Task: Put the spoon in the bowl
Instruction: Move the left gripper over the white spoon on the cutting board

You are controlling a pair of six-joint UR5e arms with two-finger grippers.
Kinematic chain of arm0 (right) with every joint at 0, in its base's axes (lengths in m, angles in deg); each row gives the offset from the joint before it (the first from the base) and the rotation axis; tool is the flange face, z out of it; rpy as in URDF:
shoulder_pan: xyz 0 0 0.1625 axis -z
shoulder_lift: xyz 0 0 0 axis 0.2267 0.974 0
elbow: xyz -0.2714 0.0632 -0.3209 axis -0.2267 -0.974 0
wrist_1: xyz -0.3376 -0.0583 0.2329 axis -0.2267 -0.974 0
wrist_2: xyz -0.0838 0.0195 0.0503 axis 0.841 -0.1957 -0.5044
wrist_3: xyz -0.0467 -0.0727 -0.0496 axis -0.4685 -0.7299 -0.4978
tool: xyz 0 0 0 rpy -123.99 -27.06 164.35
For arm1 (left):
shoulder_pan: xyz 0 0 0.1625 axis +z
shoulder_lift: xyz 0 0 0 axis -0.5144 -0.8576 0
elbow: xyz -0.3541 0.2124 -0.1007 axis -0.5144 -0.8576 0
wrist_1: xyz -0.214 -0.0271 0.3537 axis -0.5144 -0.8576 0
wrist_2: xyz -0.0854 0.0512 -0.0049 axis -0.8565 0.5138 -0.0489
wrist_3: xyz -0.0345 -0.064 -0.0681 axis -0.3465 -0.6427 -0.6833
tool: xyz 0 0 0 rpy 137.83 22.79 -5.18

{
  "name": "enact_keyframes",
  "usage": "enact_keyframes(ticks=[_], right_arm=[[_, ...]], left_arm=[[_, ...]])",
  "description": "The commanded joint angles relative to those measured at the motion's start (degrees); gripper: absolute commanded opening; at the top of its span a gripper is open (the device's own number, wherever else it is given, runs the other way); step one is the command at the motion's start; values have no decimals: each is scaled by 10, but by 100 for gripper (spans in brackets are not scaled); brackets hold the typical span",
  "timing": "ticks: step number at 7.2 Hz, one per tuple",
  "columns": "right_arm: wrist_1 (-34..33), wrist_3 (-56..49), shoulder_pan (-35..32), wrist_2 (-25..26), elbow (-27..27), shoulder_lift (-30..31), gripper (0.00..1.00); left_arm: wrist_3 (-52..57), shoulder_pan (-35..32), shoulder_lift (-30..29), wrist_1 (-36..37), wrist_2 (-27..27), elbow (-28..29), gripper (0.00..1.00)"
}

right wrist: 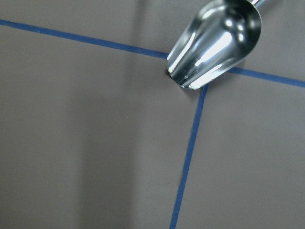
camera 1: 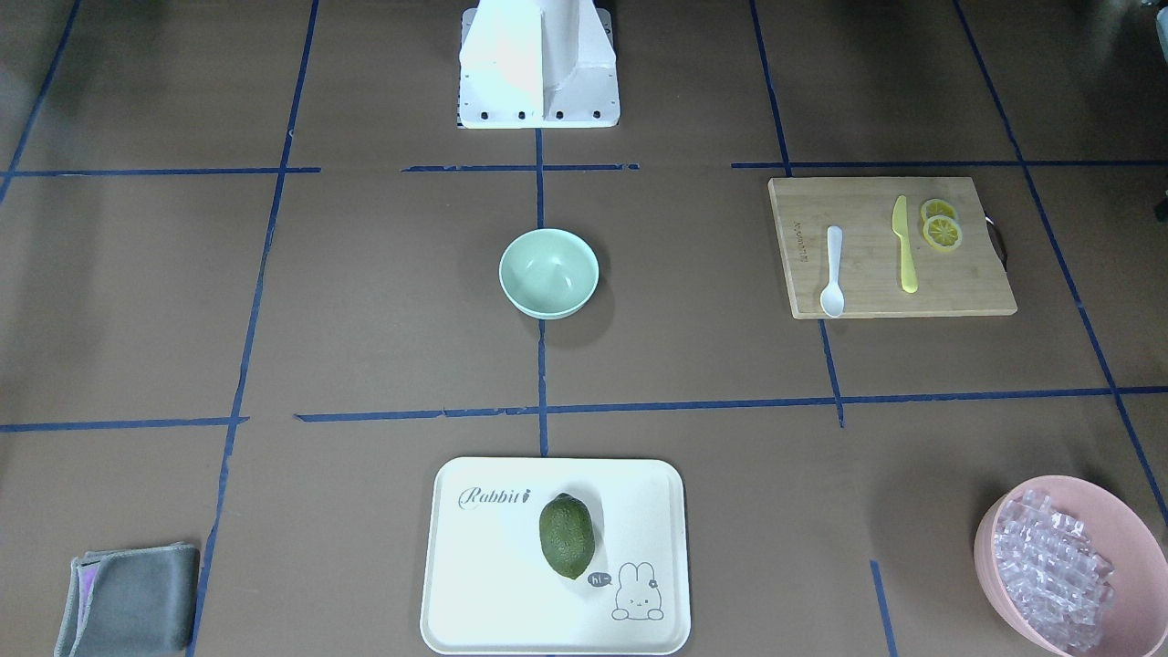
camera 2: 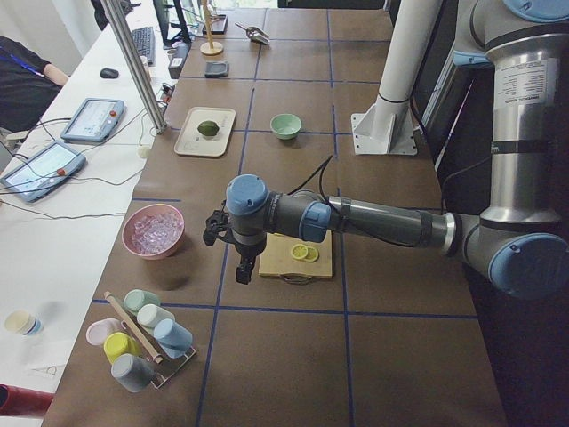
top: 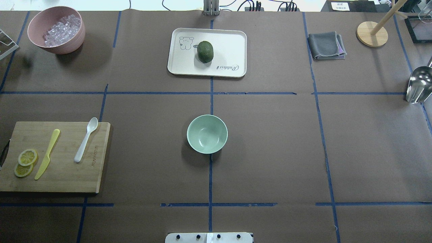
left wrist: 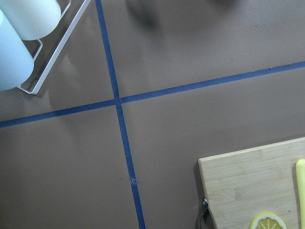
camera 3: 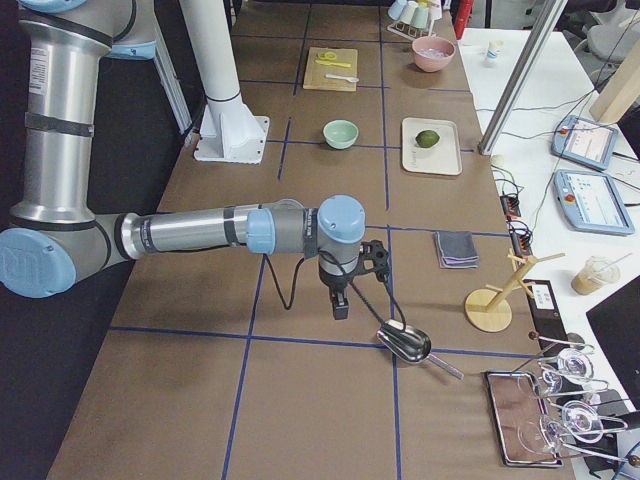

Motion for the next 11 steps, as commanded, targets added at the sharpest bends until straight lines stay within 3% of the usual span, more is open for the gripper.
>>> enact_keyframes(ticks=[1, 3, 5, 7, 8, 11], right_arm=[[1, 2, -20, 0, 15, 17, 100], [1, 1, -19, 7, 16, 16, 100], [1, 16, -17, 22, 14, 12, 100], [1, 20, -17, 20, 15, 12, 100], [2, 21, -17, 18, 15, 12, 100], [2, 20, -18, 17, 19, 13, 100]], left_arm=[[-2, 10, -19, -11, -1, -6, 100], [-12, 66, -28, -11, -1, -6, 100], [-144, 140, -51, -35, 1, -27, 100], [-284, 215, -49, -120, 9, -30, 100], [-323, 251, -48, -154, 36, -31, 100], [-446, 401, -75, -162, 162, -30, 100]])
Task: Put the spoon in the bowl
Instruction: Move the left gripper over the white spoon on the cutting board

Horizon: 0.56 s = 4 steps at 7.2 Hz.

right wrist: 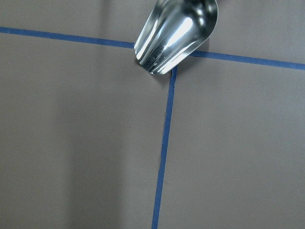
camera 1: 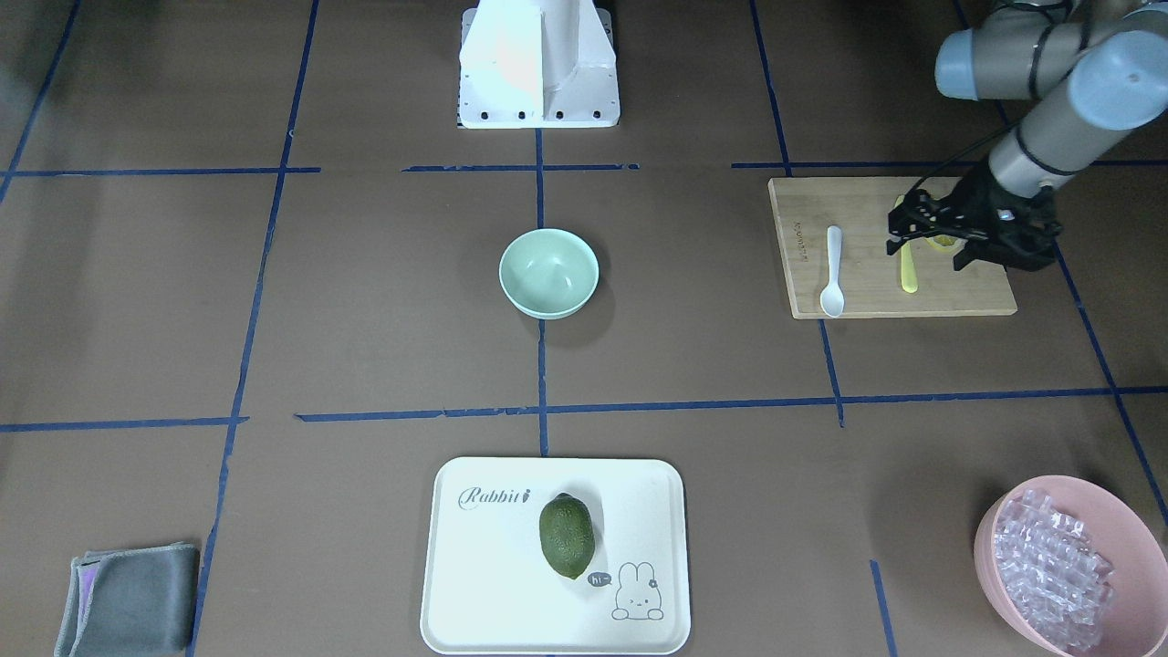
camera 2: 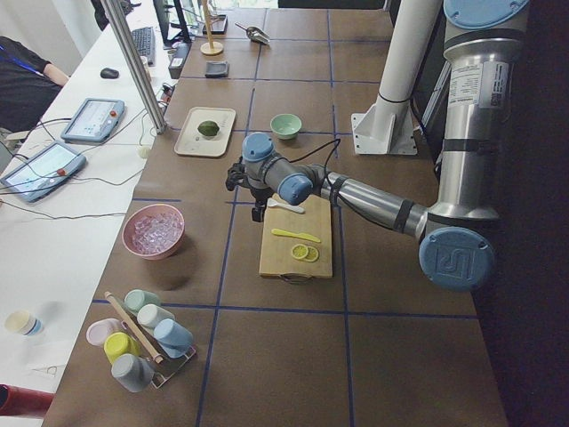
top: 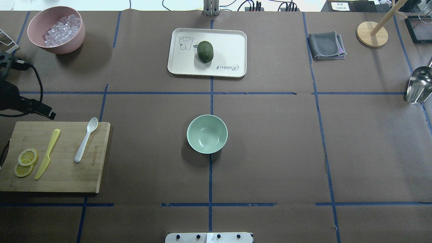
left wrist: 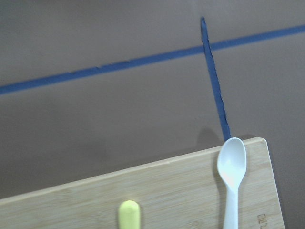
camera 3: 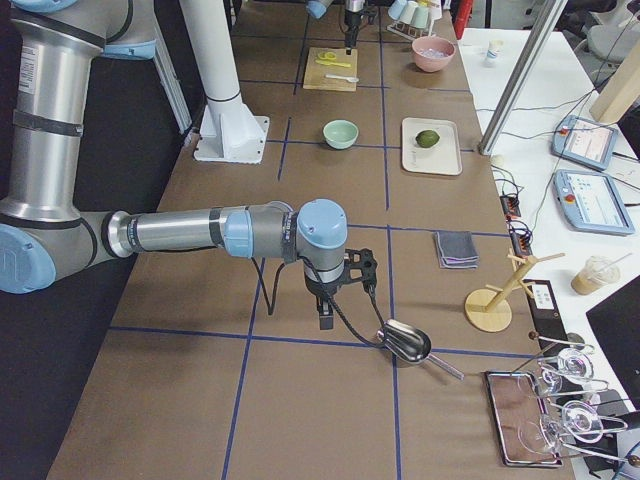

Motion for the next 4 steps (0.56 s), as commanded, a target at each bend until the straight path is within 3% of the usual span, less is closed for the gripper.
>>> enact_keyframes(ticks=[1, 4], right_arm=[[0, 0, 0, 1, 2, 1, 100], [-1, -1, -1, 1, 2, 2, 100]], left_arm=[[-90, 104, -28, -3, 90, 5, 100], [-85, 123, -34, -2, 99, 16, 100]])
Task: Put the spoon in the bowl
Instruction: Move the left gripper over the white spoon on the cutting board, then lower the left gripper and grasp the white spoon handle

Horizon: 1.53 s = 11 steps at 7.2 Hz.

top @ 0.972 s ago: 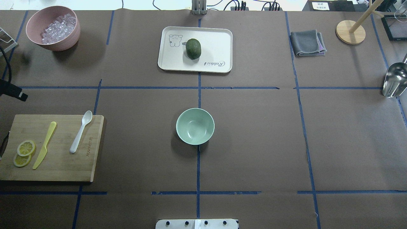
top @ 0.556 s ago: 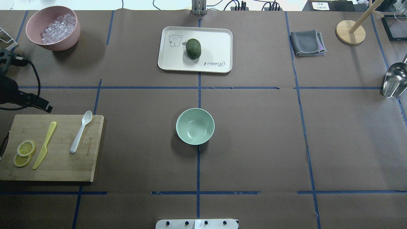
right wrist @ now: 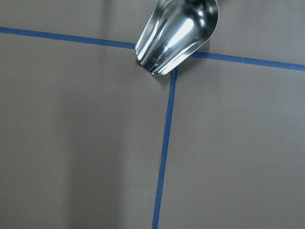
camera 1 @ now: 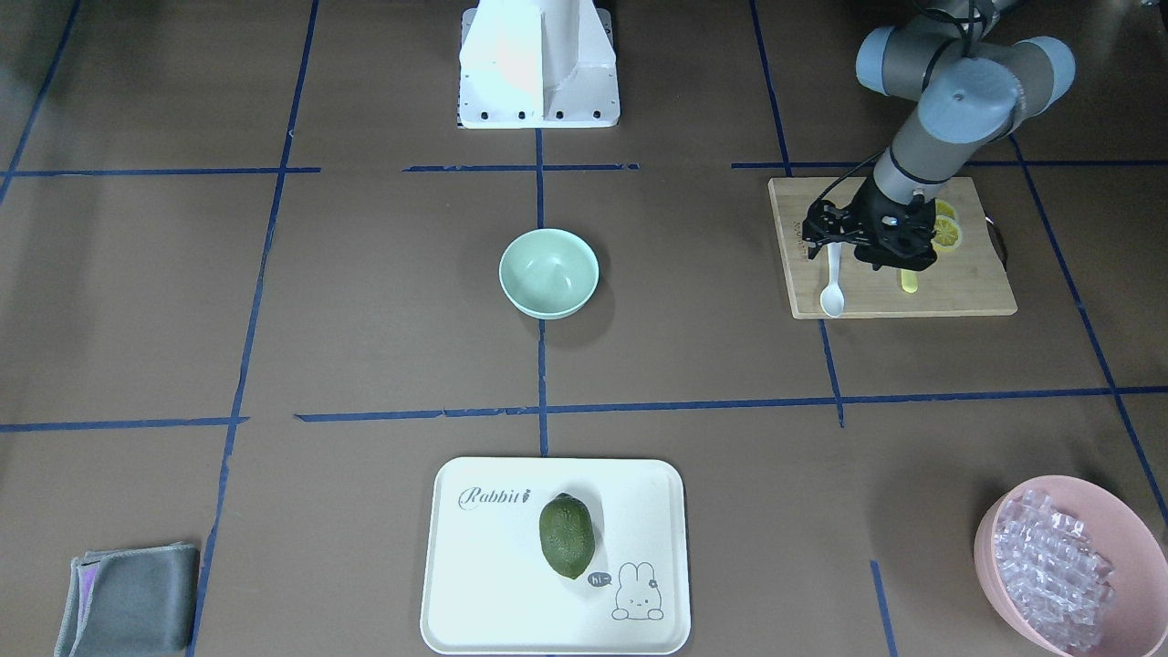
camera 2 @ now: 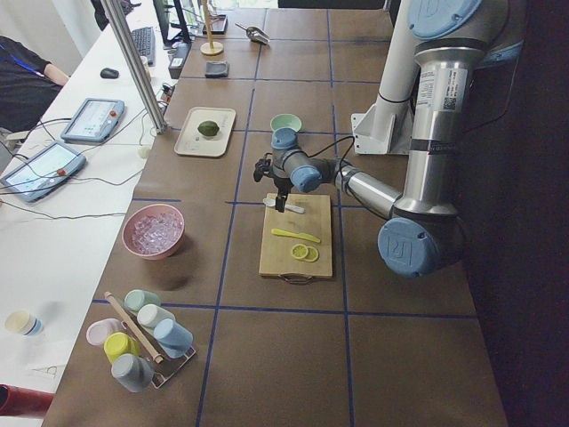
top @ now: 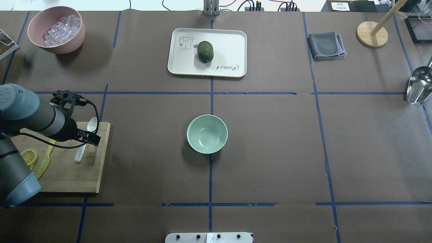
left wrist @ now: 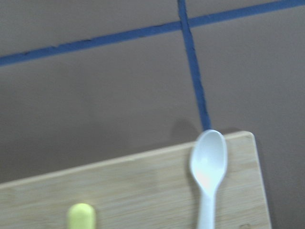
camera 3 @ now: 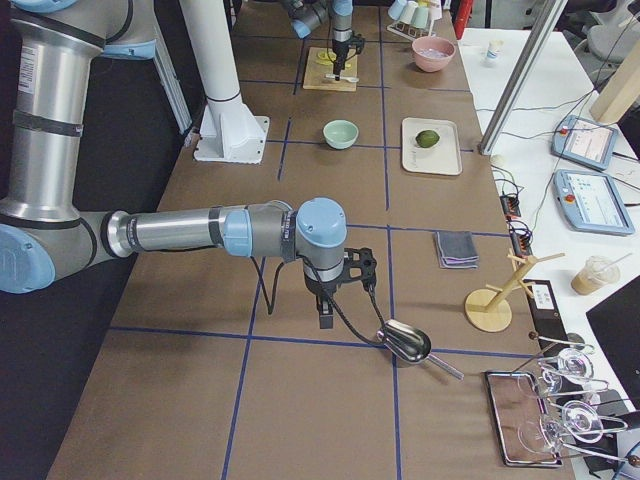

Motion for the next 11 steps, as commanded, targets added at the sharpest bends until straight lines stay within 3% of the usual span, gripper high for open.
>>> enact_keyframes(ticks=[1, 3, 8, 11], right_arm=[[1, 0, 0, 0, 0, 0, 100], [1, 0, 0, 0, 0, 0, 100], [1, 0, 0, 0, 0, 0, 100], [1, 0, 0, 1, 0, 0, 100]], left_arm=[[0, 5, -9, 2, -4, 2, 98], [1, 4, -11, 0, -5, 2, 87], [38, -10, -5, 4, -4, 8, 87], [39, -10, -5, 5, -5, 16, 82]])
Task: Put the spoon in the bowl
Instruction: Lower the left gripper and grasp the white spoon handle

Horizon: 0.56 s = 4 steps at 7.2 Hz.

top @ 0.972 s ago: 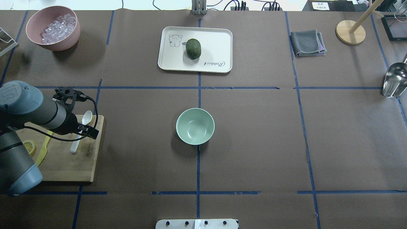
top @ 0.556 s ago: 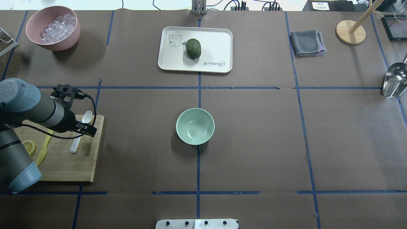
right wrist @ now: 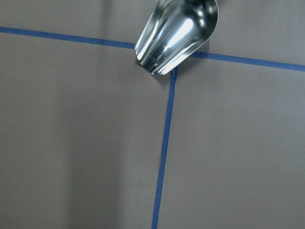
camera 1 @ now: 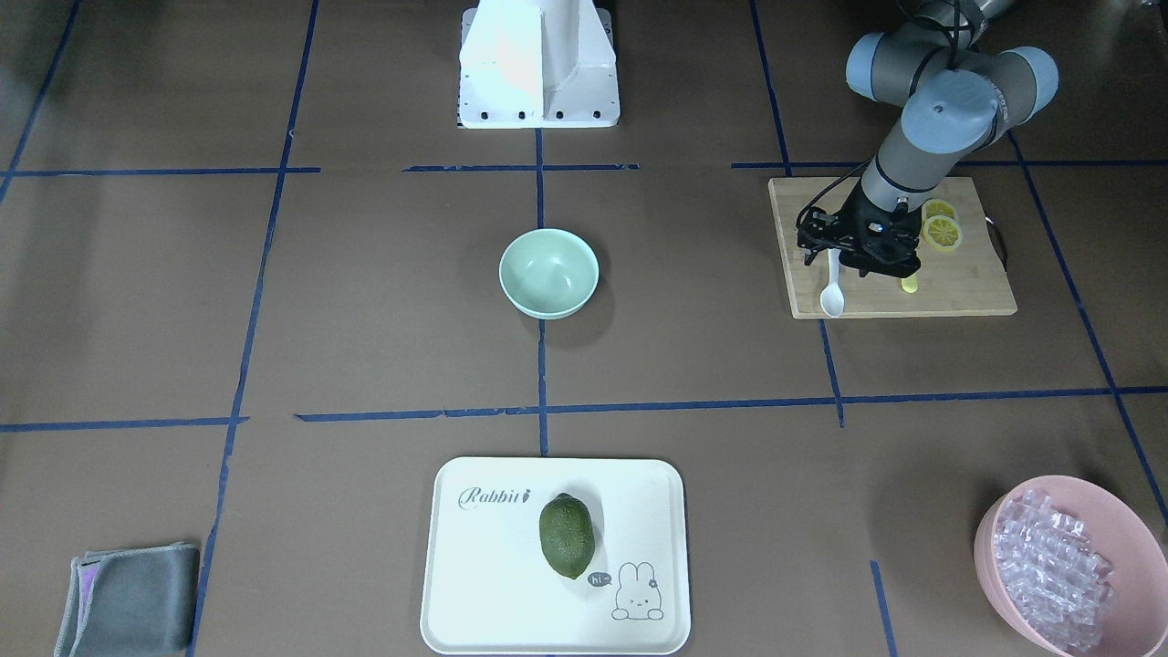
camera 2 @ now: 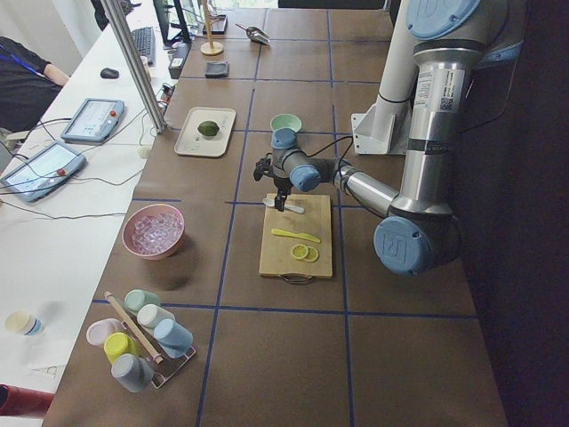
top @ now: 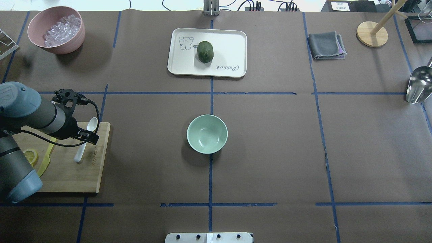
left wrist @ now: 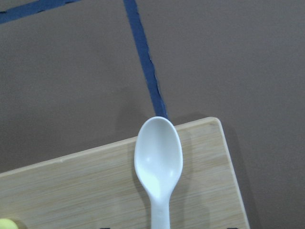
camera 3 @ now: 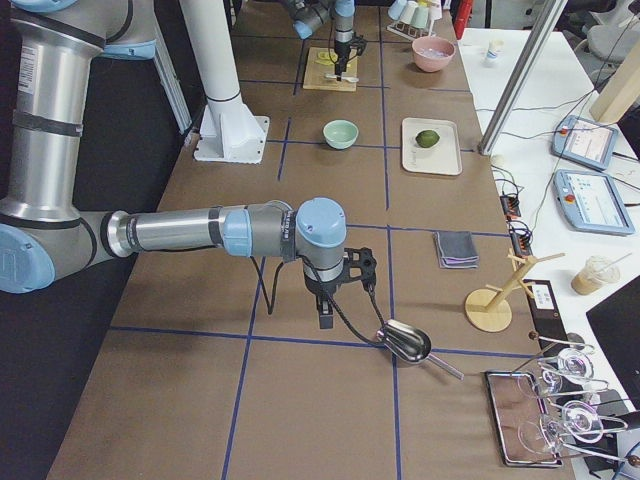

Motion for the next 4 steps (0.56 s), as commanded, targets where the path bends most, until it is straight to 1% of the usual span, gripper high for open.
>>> enact_keyframes(ticks=[1, 2, 4], right_arm=[[0, -1, 0, 0, 0, 0, 100], [0, -2, 0, 0, -1, 0, 100], [0, -2, 0, 1, -1, 0, 100]], left_arm=[[0, 1, 0, 0, 0, 5, 81], [1, 2, 0, 1, 0, 5, 79], [0, 2, 0, 1, 0, 5, 60]])
